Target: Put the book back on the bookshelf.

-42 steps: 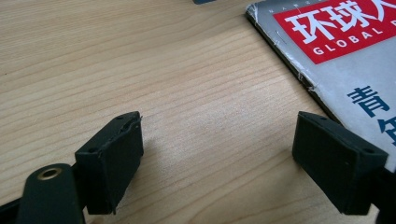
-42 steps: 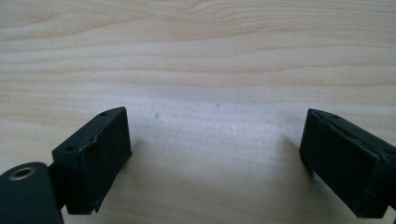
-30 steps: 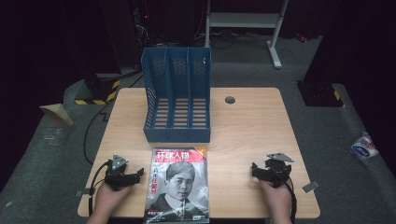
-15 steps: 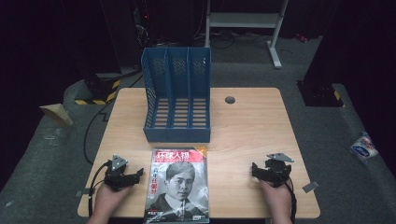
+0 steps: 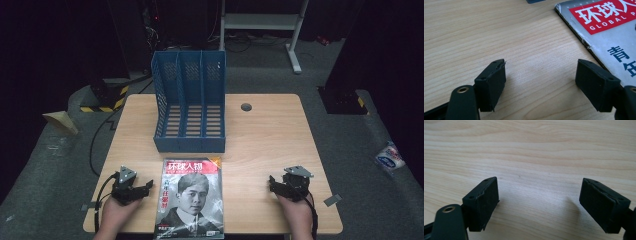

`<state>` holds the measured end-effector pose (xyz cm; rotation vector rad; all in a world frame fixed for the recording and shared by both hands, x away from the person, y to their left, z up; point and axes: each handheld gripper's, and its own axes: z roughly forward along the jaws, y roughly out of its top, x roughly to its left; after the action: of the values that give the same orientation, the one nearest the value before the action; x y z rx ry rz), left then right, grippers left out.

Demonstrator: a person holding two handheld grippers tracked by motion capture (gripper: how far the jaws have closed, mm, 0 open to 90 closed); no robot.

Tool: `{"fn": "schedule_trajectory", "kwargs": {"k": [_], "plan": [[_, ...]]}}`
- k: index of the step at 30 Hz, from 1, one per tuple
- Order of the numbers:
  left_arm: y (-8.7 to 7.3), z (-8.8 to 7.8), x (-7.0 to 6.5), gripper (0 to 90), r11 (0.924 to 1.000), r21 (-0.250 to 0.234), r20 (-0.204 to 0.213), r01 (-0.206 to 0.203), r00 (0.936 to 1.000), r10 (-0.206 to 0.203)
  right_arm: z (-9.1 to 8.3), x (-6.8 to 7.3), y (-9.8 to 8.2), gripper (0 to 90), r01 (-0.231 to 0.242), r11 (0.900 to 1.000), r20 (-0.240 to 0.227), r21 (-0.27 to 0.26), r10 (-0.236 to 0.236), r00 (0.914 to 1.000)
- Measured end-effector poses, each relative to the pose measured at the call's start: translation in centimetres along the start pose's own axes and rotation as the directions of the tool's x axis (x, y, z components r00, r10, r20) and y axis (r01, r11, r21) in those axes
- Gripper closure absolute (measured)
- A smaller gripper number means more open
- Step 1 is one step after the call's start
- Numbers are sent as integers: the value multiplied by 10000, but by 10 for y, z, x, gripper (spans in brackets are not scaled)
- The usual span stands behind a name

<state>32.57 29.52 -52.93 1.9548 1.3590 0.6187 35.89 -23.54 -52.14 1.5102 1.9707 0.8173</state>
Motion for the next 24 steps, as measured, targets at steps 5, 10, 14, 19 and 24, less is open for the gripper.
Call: {"fn": "schedule_trajectory", "kwargs": {"k": [5,10,14,19,24], "plan": [[0,0,0,251,10000,3,6,3,10000,-3,-4,10,2,196,-39,9996,-290,-288,30,9996],[0,0,0,252,10000,3,15,1,10000,-1,-8,20,5,237,37,9982,-568,-604,-72,9984],[0,0,0,254,10000,0,17,-6,10000,6,-11,32,7,272,-40,9980,-1021,-636,-25,9948],[0,-1,0,263,10000,-27,53,-65,10000,65,-17,41,10,286,-322,9945,-1379,-995,183,9903],[0,-1,0,262,10000,-12,54,-84,10000,84,-19,57,11,287,-94,9938,-1730,-1107,-100,9849]]}}
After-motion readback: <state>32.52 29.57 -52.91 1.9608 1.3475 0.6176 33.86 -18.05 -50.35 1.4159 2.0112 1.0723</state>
